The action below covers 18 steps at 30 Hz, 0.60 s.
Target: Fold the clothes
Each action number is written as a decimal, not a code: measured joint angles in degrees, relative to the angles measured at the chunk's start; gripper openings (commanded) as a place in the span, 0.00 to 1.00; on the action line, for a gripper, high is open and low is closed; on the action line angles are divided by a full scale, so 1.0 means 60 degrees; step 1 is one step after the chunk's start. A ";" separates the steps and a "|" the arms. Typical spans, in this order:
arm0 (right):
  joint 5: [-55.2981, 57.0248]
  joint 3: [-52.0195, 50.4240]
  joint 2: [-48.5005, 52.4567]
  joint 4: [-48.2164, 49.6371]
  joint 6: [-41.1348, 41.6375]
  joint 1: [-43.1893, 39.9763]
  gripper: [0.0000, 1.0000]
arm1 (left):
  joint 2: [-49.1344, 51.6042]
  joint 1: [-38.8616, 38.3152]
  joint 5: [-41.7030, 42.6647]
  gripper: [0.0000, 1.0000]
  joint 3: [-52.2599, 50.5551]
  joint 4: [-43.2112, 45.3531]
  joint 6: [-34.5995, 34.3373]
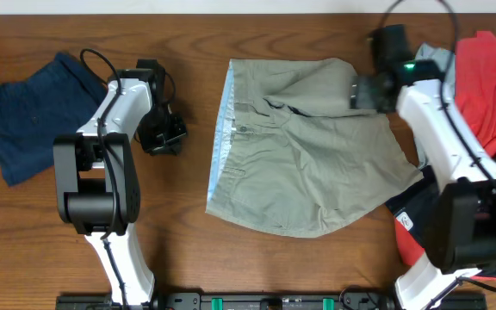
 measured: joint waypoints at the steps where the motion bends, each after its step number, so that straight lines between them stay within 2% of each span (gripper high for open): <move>1: -0.0280 -0.0004 0.0000 0.0004 -0.0277 -0.0208 0.92 | 0.0000 0.0000 0.0000 0.06 0.0000 0.0000 0.0000; 6: -0.2036 -0.0364 0.0011 0.0149 -0.2404 -0.0914 0.97 | 0.0000 0.0000 0.0000 0.06 0.0000 0.0000 0.0000; 9: -0.2652 -0.0769 0.0102 0.0765 -0.3333 -0.1158 0.99 | 0.0000 0.0000 0.0000 0.06 0.0000 0.0004 0.0000; 18: -0.3435 -0.2149 0.0273 0.3479 -0.5016 -0.1413 0.99 | 0.0000 0.0000 0.0000 0.06 0.0000 0.0000 0.0000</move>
